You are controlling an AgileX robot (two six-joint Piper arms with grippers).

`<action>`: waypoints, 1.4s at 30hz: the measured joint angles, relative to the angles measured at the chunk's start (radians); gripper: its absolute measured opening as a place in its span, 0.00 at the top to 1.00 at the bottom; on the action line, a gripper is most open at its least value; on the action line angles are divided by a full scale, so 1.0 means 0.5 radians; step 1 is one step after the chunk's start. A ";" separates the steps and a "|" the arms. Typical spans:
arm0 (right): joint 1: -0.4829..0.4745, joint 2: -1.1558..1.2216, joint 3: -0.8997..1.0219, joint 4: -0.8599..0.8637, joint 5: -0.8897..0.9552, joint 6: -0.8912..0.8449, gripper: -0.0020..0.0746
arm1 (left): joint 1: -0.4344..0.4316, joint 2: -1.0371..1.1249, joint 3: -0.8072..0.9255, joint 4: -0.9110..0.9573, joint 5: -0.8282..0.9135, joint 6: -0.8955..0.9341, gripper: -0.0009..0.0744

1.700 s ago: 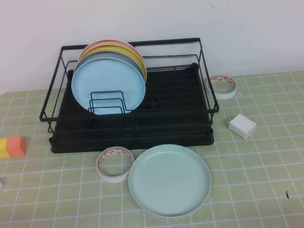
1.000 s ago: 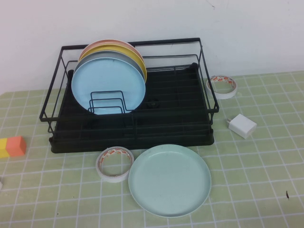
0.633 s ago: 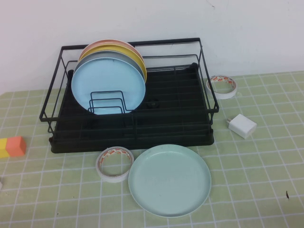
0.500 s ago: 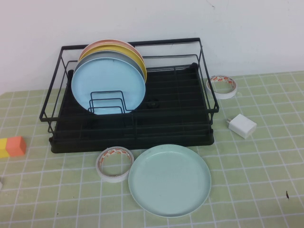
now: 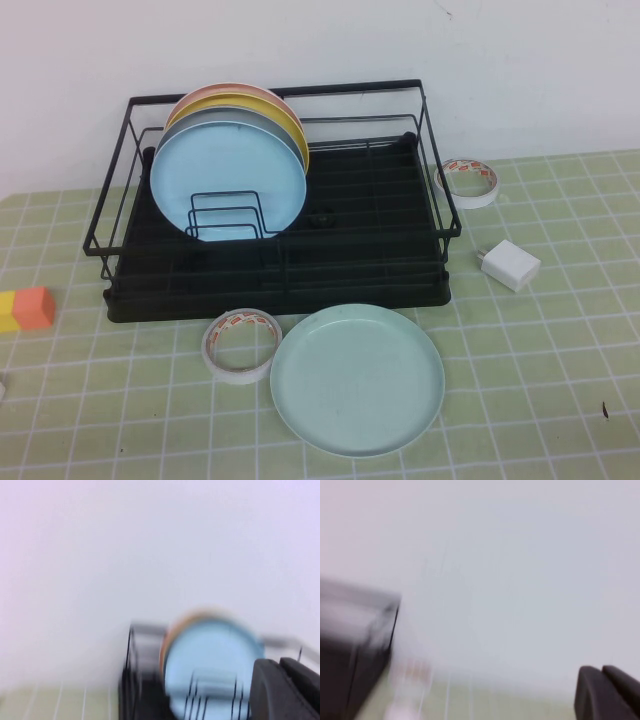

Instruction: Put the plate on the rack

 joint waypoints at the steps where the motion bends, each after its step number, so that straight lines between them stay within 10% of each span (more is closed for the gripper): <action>1: 0.000 0.000 0.000 0.000 -0.131 0.004 0.98 | 0.000 0.000 0.000 0.000 -0.086 0.000 0.99; 14: 0.000 0.000 0.000 0.192 -0.724 0.265 0.98 | 0.000 0.000 0.000 -0.090 -0.417 -0.399 0.99; 26: 0.000 0.382 -0.780 0.223 1.026 0.264 0.98 | 0.000 0.299 -0.768 -0.001 0.828 -0.064 0.99; 32: 0.000 1.088 -1.148 0.636 1.667 -0.257 0.98 | 0.000 0.703 -0.900 0.107 1.319 -0.031 0.99; 42: 0.023 2.416 -1.224 2.164 1.687 -1.604 0.97 | 0.000 0.945 -0.836 -0.070 1.318 -0.015 0.99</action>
